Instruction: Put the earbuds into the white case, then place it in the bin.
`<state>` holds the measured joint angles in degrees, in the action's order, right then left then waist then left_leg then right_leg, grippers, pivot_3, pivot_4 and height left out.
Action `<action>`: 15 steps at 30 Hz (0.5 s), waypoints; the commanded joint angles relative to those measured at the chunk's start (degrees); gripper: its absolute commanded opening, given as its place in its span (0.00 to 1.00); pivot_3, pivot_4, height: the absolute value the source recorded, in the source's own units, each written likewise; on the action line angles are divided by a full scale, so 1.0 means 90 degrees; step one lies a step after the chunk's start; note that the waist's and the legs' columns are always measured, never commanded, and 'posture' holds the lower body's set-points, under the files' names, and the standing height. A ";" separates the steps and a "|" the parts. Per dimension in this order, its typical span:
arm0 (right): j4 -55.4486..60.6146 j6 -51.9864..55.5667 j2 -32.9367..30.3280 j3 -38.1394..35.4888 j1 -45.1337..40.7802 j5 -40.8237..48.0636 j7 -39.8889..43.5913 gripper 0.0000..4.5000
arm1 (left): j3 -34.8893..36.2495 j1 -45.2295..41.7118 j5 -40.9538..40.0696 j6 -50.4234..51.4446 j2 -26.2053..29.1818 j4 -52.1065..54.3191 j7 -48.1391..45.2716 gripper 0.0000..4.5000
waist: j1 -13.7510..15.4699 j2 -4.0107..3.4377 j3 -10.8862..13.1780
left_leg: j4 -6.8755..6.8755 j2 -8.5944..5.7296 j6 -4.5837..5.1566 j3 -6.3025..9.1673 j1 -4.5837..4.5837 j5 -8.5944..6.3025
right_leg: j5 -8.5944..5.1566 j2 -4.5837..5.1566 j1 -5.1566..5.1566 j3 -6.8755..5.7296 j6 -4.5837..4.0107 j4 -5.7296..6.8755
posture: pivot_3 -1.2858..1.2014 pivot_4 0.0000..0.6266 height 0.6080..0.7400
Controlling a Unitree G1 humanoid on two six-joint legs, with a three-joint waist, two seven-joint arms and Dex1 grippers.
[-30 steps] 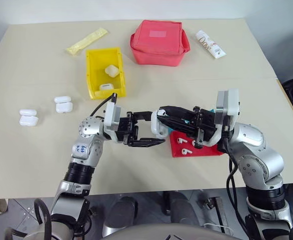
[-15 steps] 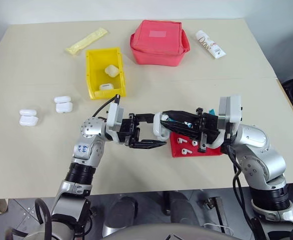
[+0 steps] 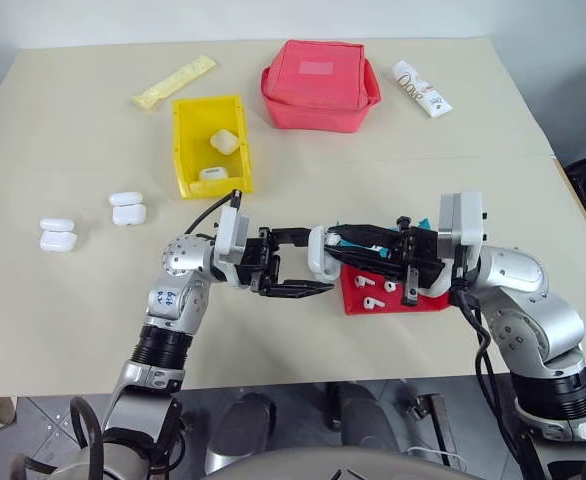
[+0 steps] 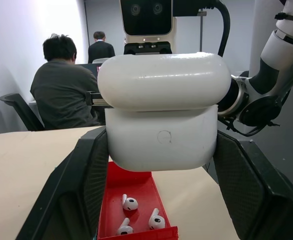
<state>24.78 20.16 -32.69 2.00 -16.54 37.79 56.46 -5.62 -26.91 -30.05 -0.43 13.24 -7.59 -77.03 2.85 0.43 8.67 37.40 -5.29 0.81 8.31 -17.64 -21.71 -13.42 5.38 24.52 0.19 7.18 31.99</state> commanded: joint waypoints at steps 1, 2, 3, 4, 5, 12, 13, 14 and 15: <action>0.0168 0.0272 -0.0175 0.0422 0.0065 -0.0082 0.0268 0.12 | 0.0304 -0.0326 -0.0245 -0.0252 -0.0186 0.0182 0.0229 0.61 | 0.0001 0.0000 0.0000 | 0.0000 0.0000 0.0000 0.0000 0.0000 0.0000 | 0.0000 0.0000 0.0000 0.0000 0.0000 0.0000 | 0.52 0.24 1.00; 0.0173 0.0299 -0.0200 0.0438 0.0040 -0.0086 0.0269 0.12 | 0.0296 -0.0319 -0.0238 -0.0263 -0.0190 0.0178 0.0217 0.61 | 0.0001 0.0000 0.0000 | 0.0001 0.0000 0.0000 0.0000 0.0000 0.0000 | 0.0000 0.0001 0.0000 0.0000 0.0000 0.0000 | 0.52 0.24 1.00; 0.0174 0.0318 -0.0220 0.0449 0.0019 -0.0092 0.0271 0.12 | 0.0286 -0.0316 -0.0231 -0.0271 -0.0192 0.0173 0.0203 0.61 | 0.0001 0.0000 0.0000 | 0.0001 0.0000 0.0000 0.0000 0.0000 0.0000 | 0.0000 0.0002 0.0000 0.0000 0.0000 0.0000 | 0.52 0.24 1.00; 0.0174 0.0328 -0.0229 0.0455 -0.0004 -0.0099 0.0269 0.19 | 0.0277 -0.0317 -0.0224 -0.0280 -0.0194 0.0164 0.0189 0.61 | 0.0001 0.0000 0.0000 | 0.0001 0.0000 0.0000 0.0000 0.0000 0.0000 | 0.0000 0.0002 0.0000 0.0000 0.0000 0.0000 | 0.52 0.24 1.00; 0.0176 0.0340 -0.0229 0.0457 -0.0023 -0.0101 0.0259 0.27 | 0.0270 -0.0318 -0.0219 -0.0288 -0.0195 0.0156 0.0183 0.61 | 0.0002 0.0000 0.0000 | 0.0001 0.0000 0.0000 0.0000 0.0000 0.0000 | 0.0000 0.0002 0.0000 0.0000 0.0000 0.0000 | 0.52 0.24 1.00; 0.0216 0.0377 -0.0102 0.0330 -0.0249 -0.0050 0.0059 0.59 | 0.0220 -0.0322 -0.0149 -0.0326 -0.0214 0.0066 0.0084 0.61 | 0.0002 0.0000 0.0000 | 0.0002 -0.0001 0.0000 0.0000 -0.0001 0.0000 | 0.0000 0.0002 0.0000 0.0000 0.0000 0.0000 | 0.52 0.24 1.00; 0.0244 0.0400 -0.0123 0.0303 -0.0288 -0.0035 0.0048 0.59 | 0.0214 -0.0311 -0.0139 -0.0323 -0.0213 0.0054 0.0063 0.61 | 0.0003 0.0000 0.0000 | 0.0002 0.0000 0.0000 0.0000 -0.0001 0.0000 | 0.0000 0.0002 0.0000 0.0000 0.0000 0.0000 | 0.52 0.24 1.00; 0.0273 0.0429 -0.0148 0.0272 -0.0327 -0.0020 0.0030 0.59 | 0.0219 -0.0303 -0.0128 -0.0322 -0.0215 0.0036 0.0056 0.61 | 0.0005 0.0000 0.0000 | 0.0001 0.0000 0.0000 0.0000 -0.0001 0.0000 | 0.0000 0.0002 0.0000 0.0000 0.0000 -0.0001 | 0.52 0.24 1.00; 0.0300 0.0462 -0.0173 0.0239 -0.0358 -0.0003 0.0009 0.59 | 0.0227 -0.0297 -0.0119 -0.0325 -0.0217 0.0016 0.0046 0.61 | 0.0006 0.0000 0.0000 | 0.0002 0.0000 0.0000 0.0000 -0.0001 0.0000 | 0.0000 0.0002 0.0000 -0.0001 0.0000 0.0000 | 0.52 0.24 1.00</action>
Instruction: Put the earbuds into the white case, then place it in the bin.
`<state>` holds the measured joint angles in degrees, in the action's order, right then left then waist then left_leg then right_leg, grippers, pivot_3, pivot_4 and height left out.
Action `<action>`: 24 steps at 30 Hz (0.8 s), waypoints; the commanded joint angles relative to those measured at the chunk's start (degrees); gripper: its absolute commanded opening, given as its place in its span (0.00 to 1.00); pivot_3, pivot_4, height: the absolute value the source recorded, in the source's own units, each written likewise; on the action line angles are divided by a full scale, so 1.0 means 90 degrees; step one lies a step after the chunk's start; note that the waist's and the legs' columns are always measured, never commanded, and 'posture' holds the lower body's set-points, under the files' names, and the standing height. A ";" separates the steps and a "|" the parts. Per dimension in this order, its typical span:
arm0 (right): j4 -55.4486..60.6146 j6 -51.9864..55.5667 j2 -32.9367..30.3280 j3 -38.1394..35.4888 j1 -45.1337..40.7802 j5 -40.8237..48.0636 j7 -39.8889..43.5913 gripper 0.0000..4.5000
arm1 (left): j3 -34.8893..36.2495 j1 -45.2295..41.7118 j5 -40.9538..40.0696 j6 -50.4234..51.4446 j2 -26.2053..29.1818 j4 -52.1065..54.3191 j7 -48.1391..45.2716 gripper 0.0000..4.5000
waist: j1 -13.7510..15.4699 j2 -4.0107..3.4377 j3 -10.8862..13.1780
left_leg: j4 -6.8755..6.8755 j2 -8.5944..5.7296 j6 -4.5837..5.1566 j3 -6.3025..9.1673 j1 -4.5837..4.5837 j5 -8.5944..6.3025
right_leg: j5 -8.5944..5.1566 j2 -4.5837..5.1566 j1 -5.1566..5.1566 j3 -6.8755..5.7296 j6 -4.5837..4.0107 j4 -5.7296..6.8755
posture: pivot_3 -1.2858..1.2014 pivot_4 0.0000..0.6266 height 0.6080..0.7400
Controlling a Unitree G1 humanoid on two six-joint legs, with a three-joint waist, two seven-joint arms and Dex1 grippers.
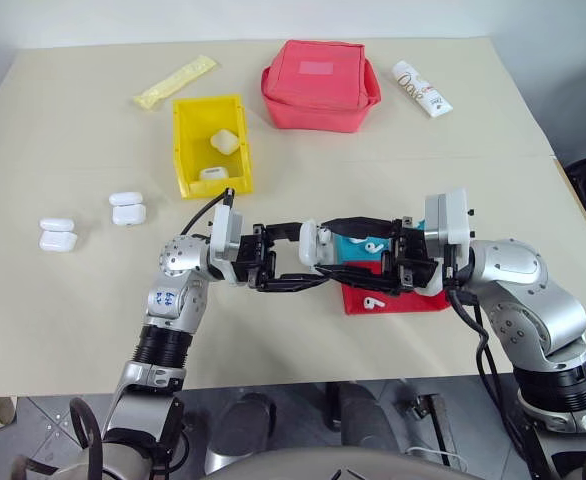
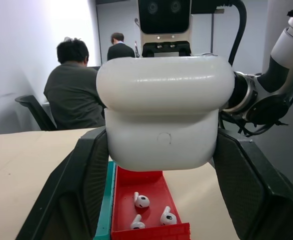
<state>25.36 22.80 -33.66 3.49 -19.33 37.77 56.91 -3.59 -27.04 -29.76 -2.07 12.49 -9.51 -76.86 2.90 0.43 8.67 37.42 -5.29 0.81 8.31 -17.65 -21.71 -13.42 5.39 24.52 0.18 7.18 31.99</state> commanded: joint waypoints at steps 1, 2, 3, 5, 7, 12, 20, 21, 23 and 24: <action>0.0252 0.0193 -0.0083 0.0049 -0.0068 0.0011 -0.0053 0.59 | 0.0008 -0.0281 -0.0143 -0.0144 -0.0138 0.0215 0.0021 0.61 | 0.0002 0.0000 0.0000 | 0.0000 0.0000 0.0000 0.0000 0.0000 0.0000 | 0.0000 0.0000 0.0000 0.0000 0.0000 0.0000 | 0.52 0.24 1.00; 0.0276 0.0227 -0.0114 0.0016 -0.0079 0.0017 -0.0068 0.59 | 0.0016 -0.0279 -0.0138 -0.0141 -0.0141 0.0203 0.0021 0.61 | 0.0002 0.0000 0.0000 | 0.0000 -0.0001 0.0000 0.0000 0.0000 0.0000 | 0.0000 0.0001 0.0000 0.0000 0.0000 0.0000 | 0.52 0.24 1.00; 0.0299 0.0259 -0.0153 -0.0041 -0.0091 0.0009 -0.0093 0.59 | 0.0029 -0.0274 -0.0135 -0.0142 -0.0137 0.0180 0.0017 0.61 | 0.0002 0.0000 0.0000 | 0.0000 -0.0001 0.0000 0.0000 0.0000 0.0000 | 0.0000 0.0000 0.0000 0.0000 0.0000 0.0000 | 0.52 0.24 1.00; 0.0314 0.0309 -0.0223 -0.0156 -0.0108 0.0012 -0.0132 0.59 | 0.0040 -0.0275 -0.0116 -0.0163 -0.0136 0.0120 0.0007 0.61 | 0.0005 0.0000 0.0000 | 0.0000 -0.0001 0.0000 0.0000 0.0000 0.0000 | 0.0000 0.0000 0.0000 0.0000 0.0000 0.0001 | 0.52 0.24 1.00; 0.0293 0.0340 -0.0313 -0.0311 -0.0117 0.0014 -0.0180 0.59 | 0.0055 -0.0272 -0.0098 -0.0189 -0.0131 0.0046 -0.0009 0.61 | 0.0008 0.0000 0.0000 | 0.0001 -0.0001 0.0000 0.0000 -0.0001 0.0000 | 0.0000 0.0000 0.0000 0.0000 0.0000 0.0000 | 0.52 0.24 1.00; 0.0195 0.0373 -0.0528 -0.0646 -0.0119 -0.0016 -0.0277 0.59 | 0.0062 -0.0280 -0.0045 -0.0306 -0.0122 -0.0155 -0.0054 0.61 | 0.0007 0.0000 0.0000 | 0.0002 -0.0001 0.0000 0.0000 -0.0001 0.0000 | 0.0000 0.0000 0.0000 0.0000 0.0000 0.0000 | 0.52 0.24 1.00; 0.0164 0.0469 -0.0758 -0.1205 0.0079 -0.0071 -0.0619 0.59 | 0.0086 -0.0297 -0.0014 -0.0398 -0.0196 -0.0261 0.0055 0.61 | 0.0015 0.0001 0.0000 | 0.0002 -0.0001 0.0000 -0.0001 -0.0002 0.0000 | 0.0000 0.0002 0.0000 0.0000 0.0000 -0.0001 | 0.52 0.24 1.00; 0.0219 0.0519 -0.0828 -0.1387 0.0231 -0.0064 -0.0719 0.59 | 0.0117 -0.0295 -0.0013 -0.0408 -0.0175 -0.0275 0.0078 0.61 | 0.0026 0.0001 0.0000 | 0.0003 -0.0001 0.0000 -0.0001 -0.0002 0.0000 | 0.0000 0.0002 0.0000 0.0000 0.0000 0.0000 | 0.52 0.24 1.00; 0.0383 0.0646 -0.0972 -0.1820 0.0672 -0.0014 -0.0891 0.59 | 0.0189 -0.0297 -0.0017 -0.0393 -0.0115 -0.0304 0.0152 0.61 | 0.0057 0.0002 -0.0001 | 0.0004 -0.0003 0.0001 0.0000 -0.0004 0.0000 | 0.0000 0.0003 0.0000 -0.0001 0.0001 0.0000 | 0.52 0.24 1.00; 0.0503 0.0708 -0.1042 -0.2110 0.1024 0.0004 -0.0956 0.59 | 0.0235 -0.0292 -0.0021 -0.0375 -0.0065 -0.0326 0.0183 0.61 | 0.0070 0.0002 -0.0001 | 0.0006 -0.0003 0.0002 0.0005 -0.0007 0.0001 | 0.0001 0.0002 0.0000 -0.0003 0.0002 0.0000 | 0.52 0.24 1.00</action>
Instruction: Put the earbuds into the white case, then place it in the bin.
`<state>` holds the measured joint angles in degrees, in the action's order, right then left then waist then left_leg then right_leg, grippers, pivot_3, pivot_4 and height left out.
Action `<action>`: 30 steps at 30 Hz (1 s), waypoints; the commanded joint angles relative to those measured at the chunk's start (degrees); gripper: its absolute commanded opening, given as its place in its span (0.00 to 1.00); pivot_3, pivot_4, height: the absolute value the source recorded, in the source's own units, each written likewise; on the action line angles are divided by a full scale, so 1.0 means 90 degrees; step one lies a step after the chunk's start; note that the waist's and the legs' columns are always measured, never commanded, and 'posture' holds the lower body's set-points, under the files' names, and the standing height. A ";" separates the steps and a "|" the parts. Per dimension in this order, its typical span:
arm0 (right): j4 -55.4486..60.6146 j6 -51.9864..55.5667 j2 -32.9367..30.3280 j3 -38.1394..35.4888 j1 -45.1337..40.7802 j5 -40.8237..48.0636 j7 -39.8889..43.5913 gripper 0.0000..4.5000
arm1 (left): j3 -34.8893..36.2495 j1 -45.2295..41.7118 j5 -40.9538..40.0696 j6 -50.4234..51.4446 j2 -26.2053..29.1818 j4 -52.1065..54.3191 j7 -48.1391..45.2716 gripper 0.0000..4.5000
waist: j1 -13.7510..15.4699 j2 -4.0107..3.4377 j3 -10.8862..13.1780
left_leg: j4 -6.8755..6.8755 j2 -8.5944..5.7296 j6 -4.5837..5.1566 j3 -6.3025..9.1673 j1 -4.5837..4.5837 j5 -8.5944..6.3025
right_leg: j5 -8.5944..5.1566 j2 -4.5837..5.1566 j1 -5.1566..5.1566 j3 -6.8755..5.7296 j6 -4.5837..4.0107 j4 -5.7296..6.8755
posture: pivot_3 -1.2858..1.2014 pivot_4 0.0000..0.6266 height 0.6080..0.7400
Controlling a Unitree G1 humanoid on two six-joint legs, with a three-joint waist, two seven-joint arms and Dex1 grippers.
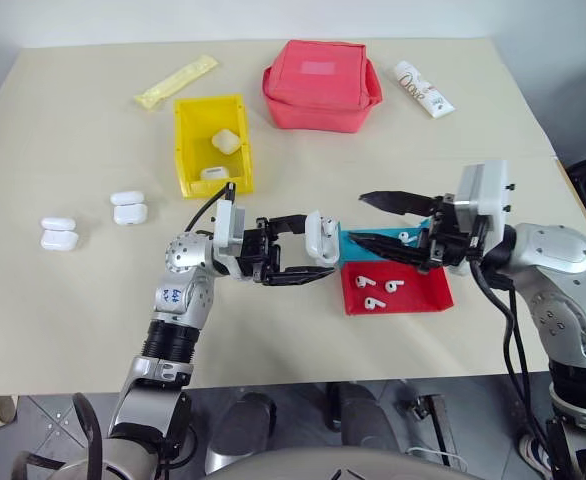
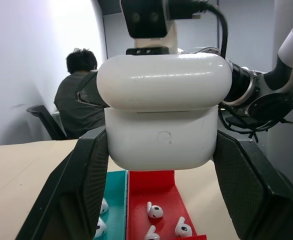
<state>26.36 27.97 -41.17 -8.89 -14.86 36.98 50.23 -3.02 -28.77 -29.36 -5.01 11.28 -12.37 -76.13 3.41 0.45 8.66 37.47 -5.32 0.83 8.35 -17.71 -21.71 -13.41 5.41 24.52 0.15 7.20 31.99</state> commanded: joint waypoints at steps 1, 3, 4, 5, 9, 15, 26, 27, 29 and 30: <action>0.0519 0.0191 -0.0265 -0.1018 0.0903 0.0108 -0.0262 0.59 | 0.0215 -0.0089 -0.0068 -0.0035 0.0122 -0.0037 0.0114 0.61 | 0.0047 0.0001 -0.0001 | 0.0001 0.0000 0.0000 0.0000 -0.0002 0.0000 | 0.0000 0.0000 0.0000 0.0000 0.0000 0.0000 | 0.52 0.24 1.00; 0.0817 0.0275 -0.0302 -0.1677 0.1791 0.0155 -0.0308 0.59 | 0.0288 -0.0057 -0.0060 -0.0028 0.0244 -0.0104 0.0110 0.61 | 0.0078 0.0000 -0.0002 | 0.0006 0.0001 0.0000 -0.0001 -0.0005 0.0000 | 0.0001 -0.0001 0.0003 0.0001 0.0001 0.0000 | 0.52 0.24 1.00; 0.0964 0.0293 -0.0261 -0.2042 0.2268 0.0153 -0.0317 0.59 | 0.0335 -0.0054 -0.0052 -0.0035 0.0305 -0.0168 0.0111 0.61 | 0.0099 -0.0001 -0.0002 | 0.0006 0.0000 0.0000 -0.0001 -0.0008 0.0000 | 0.0001 0.0000 0.0004 0.0001 0.0001 -0.0002 | 0.52 0.24 1.00; 0.1079 0.0326 -0.0220 -0.2334 0.2647 0.0174 -0.0340 0.59 | 0.0375 -0.0065 -0.0041 -0.0050 0.0346 -0.0233 0.0119 0.61 | 0.0112 -0.0002 -0.0002 | 0.0007 0.0001 0.0000 -0.0003 -0.0005 0.0000 | 0.0001 -0.0003 0.0002 0.0002 0.0001 -0.0006 | 0.52 0.24 1.00; 0.1358 0.0247 0.0152 -0.3490 0.4162 0.0205 -0.0288 0.59 | 0.0539 -0.0193 0.0026 -0.0141 0.0496 -0.0555 0.0182 0.61 | 0.0138 -0.0003 -0.0003 | 0.0020 -0.0001 -0.0001 -0.0007 -0.0002 0.0000 | 0.0004 -0.0005 -0.0005 0.0008 0.0006 -0.0002 | 0.52 0.24 1.00; 0.1455 0.0154 0.0414 -0.4088 0.5105 0.0217 -0.0325 0.59 | 0.0724 -0.0471 0.0143 -0.0403 0.0670 -0.1156 0.0181 0.61 | 0.0108 -0.0002 -0.0002 | 0.0015 -0.0001 0.0004 -0.0018 0.0007 -0.0003 | 0.0004 -0.0007 -0.0009 0.0018 0.0007 -0.0002 | 0.52 0.24 1.00; 0.1712 0.1356 -0.1151 -0.3310 0.3657 0.0572 -0.0985 0.59 | 0.0848 -0.0396 0.0198 -0.0669 0.0761 -0.1140 0.0345 0.61 | 0.0072 -0.0003 -0.0002 | 0.0005 0.0003 0.0003 -0.0023 0.0017 -0.0003 | 0.0003 0.0000 -0.0009 0.0020 0.0005 -0.0006 | 0.52 0.24 1.00; 0.1619 0.1532 -0.1379 -0.3013 0.3240 0.0554 -0.1113 0.59 | 0.0836 -0.0321 0.0183 -0.0645 0.0746 -0.1024 0.0380 0.61 | 0.0077 -0.0004 -0.0001 | 0.0006 0.0004 0.0003 -0.0024 0.0017 -0.0003 | 0.0003 0.0003 -0.0008 0.0021 0.0005 -0.0005 | 0.52 0.24 1.00; 0.1345 0.1676 -0.1792 -0.2253 0.2353 0.0321 -0.1231 0.59 | 0.0793 -0.0136 0.0150 -0.0580 0.0709 -0.0731 0.0471 0.61 | 0.0058 -0.0005 0.0000 | 0.0005 0.0010 0.0001 -0.0022 0.0014 -0.0004 | 0.0003 0.0005 -0.0006 0.0018 0.0005 -0.0008 | 0.52 0.24 1.00; 0.1228 0.1710 -0.1945 -0.1890 0.1940 0.0238 -0.1207 0.59 | 0.0772 -0.0036 0.0137 -0.0542 0.0693 -0.0575 0.0525 0.61 | 0.0058 -0.0007 0.0001 | 0.0002 0.0011 0.0001 -0.0023 0.0014 -0.0004 | 0.0002 0.0010 -0.0003 0.0019 0.0004 -0.0011 | 0.52 0.24 1.00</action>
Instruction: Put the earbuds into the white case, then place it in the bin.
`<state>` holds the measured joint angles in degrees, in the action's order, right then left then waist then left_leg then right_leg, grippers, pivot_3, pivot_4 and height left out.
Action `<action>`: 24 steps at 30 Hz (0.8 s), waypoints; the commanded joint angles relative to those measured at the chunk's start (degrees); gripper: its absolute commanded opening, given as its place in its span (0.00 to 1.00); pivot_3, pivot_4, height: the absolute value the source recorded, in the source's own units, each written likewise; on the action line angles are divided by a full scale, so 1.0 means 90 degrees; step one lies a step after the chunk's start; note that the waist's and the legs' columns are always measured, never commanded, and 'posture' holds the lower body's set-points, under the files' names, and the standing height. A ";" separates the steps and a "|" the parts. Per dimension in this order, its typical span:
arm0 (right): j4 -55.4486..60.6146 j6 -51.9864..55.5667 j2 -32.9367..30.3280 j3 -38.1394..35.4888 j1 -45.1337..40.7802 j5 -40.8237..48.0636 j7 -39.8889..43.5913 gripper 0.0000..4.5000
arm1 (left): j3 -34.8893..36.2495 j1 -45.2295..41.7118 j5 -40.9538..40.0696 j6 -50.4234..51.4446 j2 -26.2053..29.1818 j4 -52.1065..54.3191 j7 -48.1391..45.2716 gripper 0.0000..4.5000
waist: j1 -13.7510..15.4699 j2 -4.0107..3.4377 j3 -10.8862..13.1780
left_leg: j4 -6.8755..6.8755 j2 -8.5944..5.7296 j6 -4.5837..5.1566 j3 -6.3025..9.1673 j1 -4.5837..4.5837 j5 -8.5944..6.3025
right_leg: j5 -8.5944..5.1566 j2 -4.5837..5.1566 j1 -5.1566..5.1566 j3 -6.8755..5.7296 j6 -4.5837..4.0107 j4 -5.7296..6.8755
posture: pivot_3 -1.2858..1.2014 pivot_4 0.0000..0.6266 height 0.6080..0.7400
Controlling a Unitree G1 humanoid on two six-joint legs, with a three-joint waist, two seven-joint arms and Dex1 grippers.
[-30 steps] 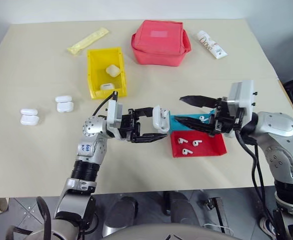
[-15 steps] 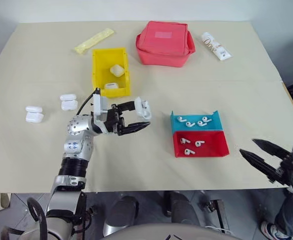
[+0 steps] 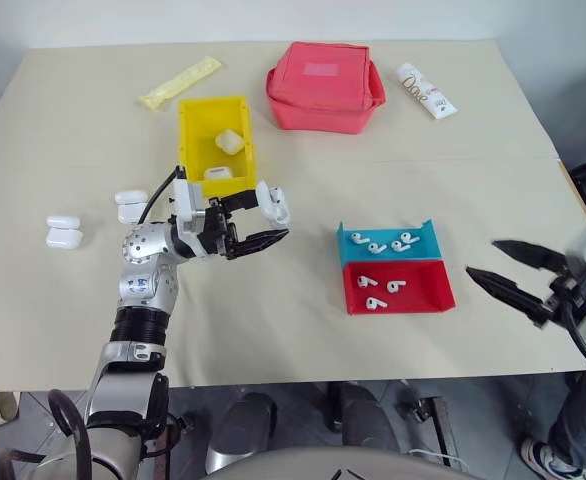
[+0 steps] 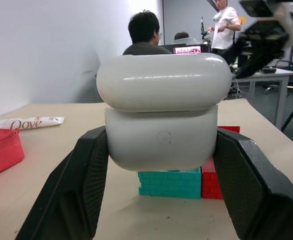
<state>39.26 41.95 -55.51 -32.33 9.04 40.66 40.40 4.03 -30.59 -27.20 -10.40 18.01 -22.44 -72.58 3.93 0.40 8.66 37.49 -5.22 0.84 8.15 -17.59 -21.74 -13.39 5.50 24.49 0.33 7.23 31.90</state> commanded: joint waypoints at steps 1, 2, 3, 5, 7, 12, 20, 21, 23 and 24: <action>-0.0407 0.0351 -0.0504 0.1274 -0.1328 -0.0246 -0.0094 0.59 | -0.0034 0.0287 -0.0112 0.0080 -0.0068 0.0700 0.0171 0.61 | -0.0003 0.0001 0.0002 | -0.0001 -0.0001 0.0000 0.0000 -0.0004 0.0000 | 0.0000 -0.0001 0.0003 -0.0001 0.0000 -0.0001 | 0.52 0.24 1.00; -0.0548 0.0514 -0.0598 0.1657 -0.1755 -0.0283 -0.0076 0.59 | -0.0050 0.0380 -0.0115 0.0107 -0.0074 0.0828 0.0208 0.61 | -0.0012 0.0001 0.0002 | 0.0001 0.0003 -0.0001 0.0002 -0.0004 0.0000 | 0.0000 -0.0001 0.0002 -0.0002 0.0000 -0.0002 | 0.52 0.24 1.00; -0.0750 0.0672 -0.0666 0.2152 -0.2305 -0.0412 -0.0034 0.59 | -0.0071 0.0480 -0.0120 0.0133 -0.0081 0.0963 0.0243 0.61 | -0.0013 0.0001 0.0002 | 0.0002 0.0001 -0.0001 0.0001 -0.0006 0.0000 | 0.0000 0.0001 0.0004 -0.0003 0.0000 -0.0003 | 0.52 0.24 1.00; -0.1041 0.0890 -0.0777 0.2831 -0.3006 -0.0635 0.0090 0.59 | -0.0103 0.0601 -0.0116 0.0185 -0.0096 0.1151 0.0307 0.61 | -0.0004 0.0003 0.0002 | 0.0007 0.0003 -0.0002 0.0003 -0.0011 0.0000 | 0.0000 0.0000 0.0006 -0.0006 0.0000 -0.0002 | 0.52 0.24 1.00; -0.1527 0.1018 -0.0730 0.3735 -0.3930 -0.1041 0.0365 0.59 | -0.0131 0.0724 -0.0128 0.0238 -0.0097 0.1325 0.0337 0.61 | 0.0021 0.0002 0.0002 | 0.0017 -0.0003 -0.0001 0.0013 -0.0023 0.0001 | 0.0000 0.0001 0.0008 -0.0015 0.0000 -0.0002 | 0.52 0.24 1.00; -0.2552 0.1475 -0.0263 0.5598 -0.5873 -0.1864 0.1099 0.59 | -0.0160 0.0938 -0.0171 0.0341 -0.0059 0.1630 0.0374 0.61 | -0.0009 -0.0002 0.0004 | 0.0034 -0.0006 0.0000 0.0015 -0.0048 0.0001 | 0.0010 -0.0004 0.0021 -0.0020 0.0002 -0.0003 | 0.52 0.24 1.00; -0.4012 0.1901 0.0689 0.7134 -0.7419 -0.2852 0.1679 0.59 | -0.0187 0.1134 -0.0198 0.0416 -0.0012 0.1946 0.0507 0.61 | -0.0096 0.0004 -0.0001 | 0.0049 -0.0007 -0.0001 0.0023 -0.0091 0.0001 | 0.0018 -0.0006 0.0058 -0.0027 -0.0004 0.0017 | 0.52 0.24 1.00; -0.4092 0.1914 0.0737 0.7201 -0.7467 -0.2924 0.1734 0.59 | -0.0190 0.1155 -0.0203 0.0425 -0.0002 0.1976 0.0518 0.61 | -0.0098 0.0004 -0.0001 | 0.0051 -0.0011 0.0001 0.0022 -0.0093 0.0002 | 0.0021 -0.0006 0.0059 -0.0027 -0.0002 0.0016 | 0.52 0.24 1.00; -0.4292 0.1914 0.0884 0.7312 -0.7560 -0.3081 0.1809 0.59 | -0.0193 0.1201 -0.0209 0.0449 0.0018 0.2043 0.0549 0.61 | -0.0114 0.0004 -0.0001 | 0.0054 -0.0018 0.0005 0.0017 -0.0094 0.0004 | 0.0026 -0.0009 0.0059 -0.0024 -0.0001 0.0015 | 0.52 0.24 1.00; -0.4375 0.1896 0.0941 0.7356 -0.7597 -0.3166 0.1845 0.59 | -0.0194 0.1214 -0.0211 0.0461 0.0028 0.2069 0.0561 0.61 | -0.0117 0.0004 -0.0001 | 0.0054 -0.0019 0.0005 0.0015 -0.0094 0.0004 | 0.0028 -0.0009 0.0059 -0.0023 0.0000 0.0015 | 0.52 0.24 1.00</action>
<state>0.25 59.05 -47.25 33.84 -57.44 13.78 56.22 1.89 -19.71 -27.80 -6.24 17.99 -6.72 -68.02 2.88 0.44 8.65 37.97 -5.37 0.88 8.29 -18.43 -21.71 -13.13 5.41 25.01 0.12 7.24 32.03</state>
